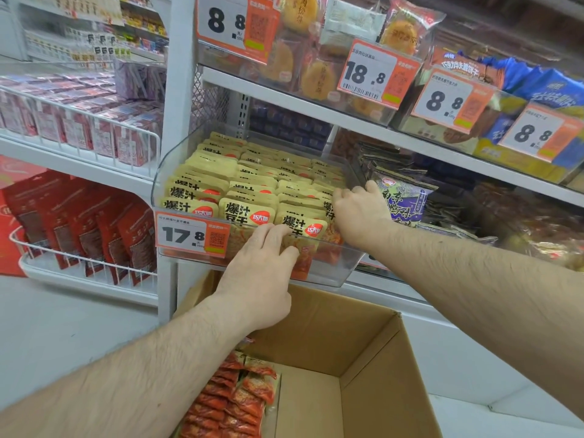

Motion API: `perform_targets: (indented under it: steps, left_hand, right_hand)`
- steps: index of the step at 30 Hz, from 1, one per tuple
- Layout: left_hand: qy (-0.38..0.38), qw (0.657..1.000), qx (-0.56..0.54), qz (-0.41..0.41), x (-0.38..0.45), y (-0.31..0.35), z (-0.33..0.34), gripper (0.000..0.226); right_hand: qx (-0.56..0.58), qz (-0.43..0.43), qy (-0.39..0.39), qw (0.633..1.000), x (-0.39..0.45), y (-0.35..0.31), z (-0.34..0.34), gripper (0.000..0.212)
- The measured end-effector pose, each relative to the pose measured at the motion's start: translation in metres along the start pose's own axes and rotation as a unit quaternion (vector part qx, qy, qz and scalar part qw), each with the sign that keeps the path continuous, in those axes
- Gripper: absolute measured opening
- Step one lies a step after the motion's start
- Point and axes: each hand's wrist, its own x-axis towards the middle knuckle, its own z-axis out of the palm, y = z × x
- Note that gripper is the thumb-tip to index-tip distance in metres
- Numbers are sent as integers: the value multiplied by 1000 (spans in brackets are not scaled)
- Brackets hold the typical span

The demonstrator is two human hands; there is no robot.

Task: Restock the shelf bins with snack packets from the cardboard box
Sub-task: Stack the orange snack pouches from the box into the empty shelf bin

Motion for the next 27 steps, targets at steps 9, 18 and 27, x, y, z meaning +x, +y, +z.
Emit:
perform_targets:
  steps: [9,18,27]
  left_hand:
    - [4,1000,-2,2,1,2,-2,54]
    - [-146,984,-79,-62,-16,-17,13,54]
    - [-298,932,-112,-171,-29,-49,33,53]
  right_hand:
    - [39,35,-27,998,1,-1,5,45]
    - [296,31,424,855,-85,-52,-17,5]
    - [490,82,-166,852,-142,-185,127,15]
